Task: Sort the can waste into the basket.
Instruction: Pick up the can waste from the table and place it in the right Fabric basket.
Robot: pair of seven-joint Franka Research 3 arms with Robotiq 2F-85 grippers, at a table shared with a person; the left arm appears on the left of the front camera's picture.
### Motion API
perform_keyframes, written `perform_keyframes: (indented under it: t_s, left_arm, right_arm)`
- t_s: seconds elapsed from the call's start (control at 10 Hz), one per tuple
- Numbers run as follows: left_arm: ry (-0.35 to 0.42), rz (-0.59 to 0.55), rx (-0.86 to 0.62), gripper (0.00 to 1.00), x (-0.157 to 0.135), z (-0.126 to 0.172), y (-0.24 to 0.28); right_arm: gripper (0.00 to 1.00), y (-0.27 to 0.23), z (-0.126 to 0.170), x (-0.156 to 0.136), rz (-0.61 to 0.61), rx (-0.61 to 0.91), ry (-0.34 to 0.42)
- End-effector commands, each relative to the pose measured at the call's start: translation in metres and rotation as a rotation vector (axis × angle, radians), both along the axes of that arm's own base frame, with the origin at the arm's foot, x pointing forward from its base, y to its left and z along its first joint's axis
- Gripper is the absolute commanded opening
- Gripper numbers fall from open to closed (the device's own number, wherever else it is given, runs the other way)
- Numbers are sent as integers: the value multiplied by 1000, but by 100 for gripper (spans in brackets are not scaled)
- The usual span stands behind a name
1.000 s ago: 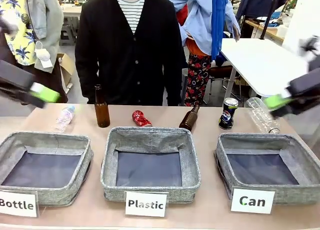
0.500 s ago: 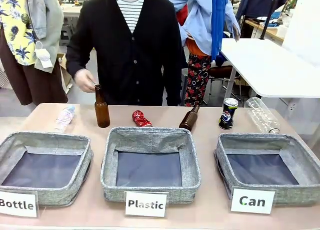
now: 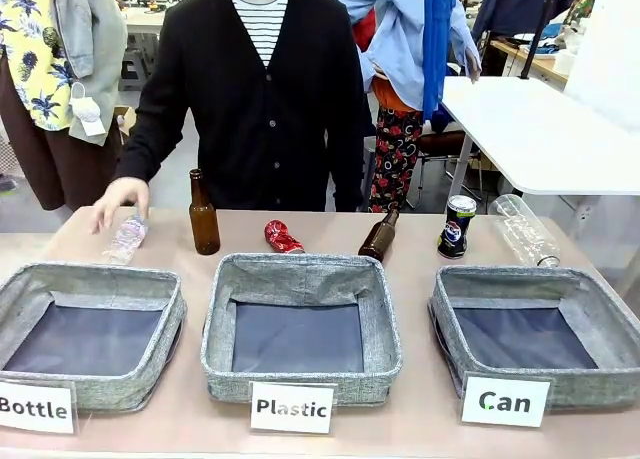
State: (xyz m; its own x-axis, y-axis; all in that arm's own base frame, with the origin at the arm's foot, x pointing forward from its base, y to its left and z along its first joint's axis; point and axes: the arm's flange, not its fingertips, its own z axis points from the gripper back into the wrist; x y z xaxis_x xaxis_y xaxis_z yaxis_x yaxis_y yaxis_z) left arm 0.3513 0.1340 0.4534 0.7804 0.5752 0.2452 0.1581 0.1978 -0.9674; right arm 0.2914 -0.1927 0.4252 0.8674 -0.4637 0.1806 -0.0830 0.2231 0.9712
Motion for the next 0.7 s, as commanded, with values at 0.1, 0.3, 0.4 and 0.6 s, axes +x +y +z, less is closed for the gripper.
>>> perform_keyframes:
  t_s: [0.1, 0.3, 0.4, 0.6]
  left_arm:
    - [-29, -47, -19, 100, -12, 0, 11]
    - [-29, -47, -19, 100, -12, 0, 11]
    - [-29, -47, -19, 100, -12, 0, 11]
    - [-29, -47, -19, 100, -12, 0, 11]
  right_arm:
    - [100, 1, 6, -4, 25, -7, -38]
    - [100, 5, 5, -1, 24, 0, -8]
    - [100, 19, 12, 24, 102, -228, -189]
    - [100, 52, 19, 67, 266, -501, -462]
